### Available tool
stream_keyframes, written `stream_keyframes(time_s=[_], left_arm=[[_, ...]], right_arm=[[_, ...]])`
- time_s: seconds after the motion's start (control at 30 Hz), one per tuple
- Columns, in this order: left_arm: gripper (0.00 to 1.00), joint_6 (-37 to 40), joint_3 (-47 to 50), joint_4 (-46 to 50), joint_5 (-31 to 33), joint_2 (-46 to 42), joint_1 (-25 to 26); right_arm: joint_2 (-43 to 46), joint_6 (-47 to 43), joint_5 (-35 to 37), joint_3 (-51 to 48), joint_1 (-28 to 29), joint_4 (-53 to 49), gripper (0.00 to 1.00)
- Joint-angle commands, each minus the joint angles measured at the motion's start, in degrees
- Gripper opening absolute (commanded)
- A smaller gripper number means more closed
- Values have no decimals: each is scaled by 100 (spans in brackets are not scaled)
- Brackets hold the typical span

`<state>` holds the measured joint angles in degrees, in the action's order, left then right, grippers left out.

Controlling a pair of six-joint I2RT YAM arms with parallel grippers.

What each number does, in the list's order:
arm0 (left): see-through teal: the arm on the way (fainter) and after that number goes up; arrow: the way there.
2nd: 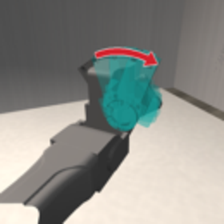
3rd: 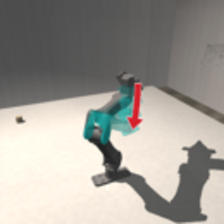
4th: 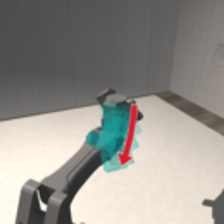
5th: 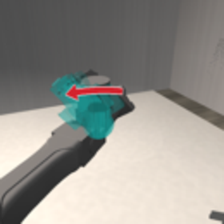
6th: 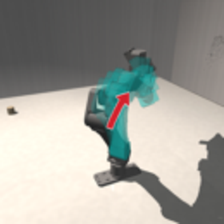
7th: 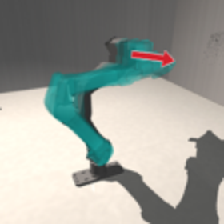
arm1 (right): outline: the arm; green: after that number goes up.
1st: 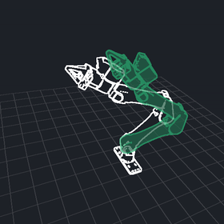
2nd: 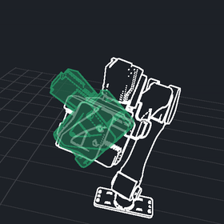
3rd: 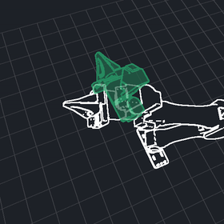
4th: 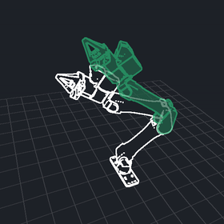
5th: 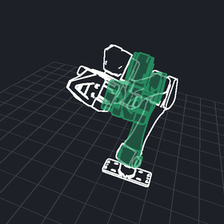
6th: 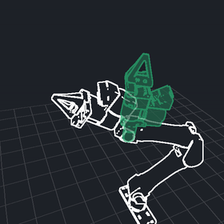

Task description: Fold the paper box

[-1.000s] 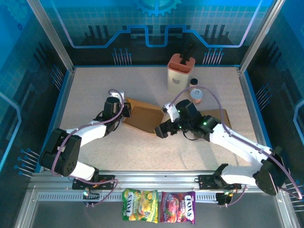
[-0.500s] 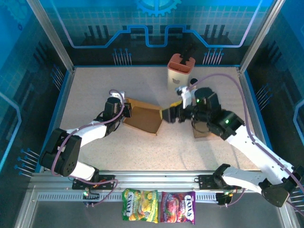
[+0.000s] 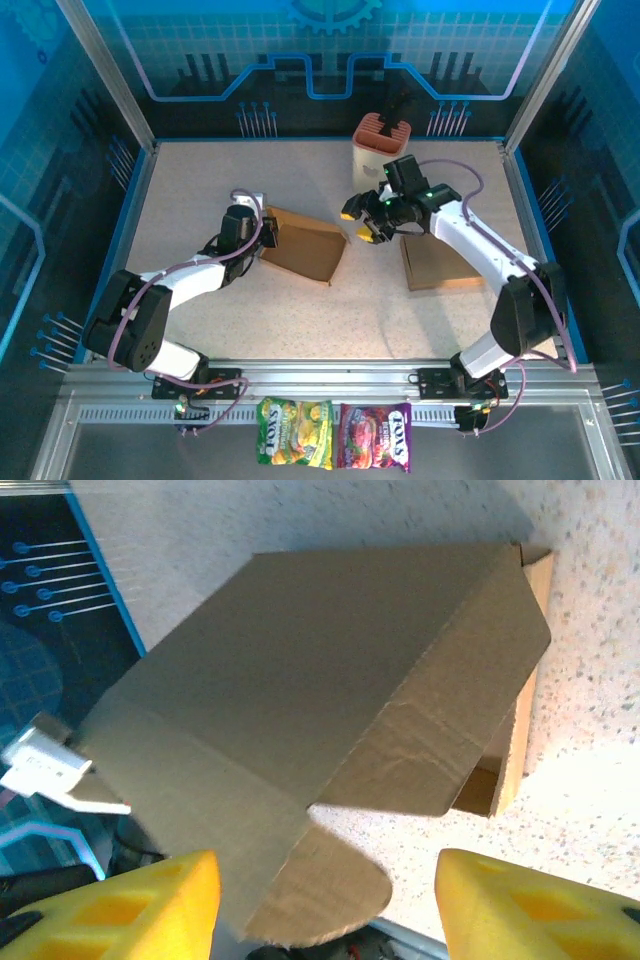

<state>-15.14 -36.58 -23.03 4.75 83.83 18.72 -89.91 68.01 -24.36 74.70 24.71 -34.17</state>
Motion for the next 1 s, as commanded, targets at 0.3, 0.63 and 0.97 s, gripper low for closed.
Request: stream_keyframes(time_s=[0.3,0.63,0.97], left_arm=[[0,-114,28,59,30,-104,43],[0,-292,28,57,-96,-61,42],[0,-666,126,49,-421,-130,53]], right_arm=[[-867,590,-857,39,-116,681,60],[-1170,914,-1166,-48,-91,1236,55],[-1328,331,-1029,204,-55,833,46]])
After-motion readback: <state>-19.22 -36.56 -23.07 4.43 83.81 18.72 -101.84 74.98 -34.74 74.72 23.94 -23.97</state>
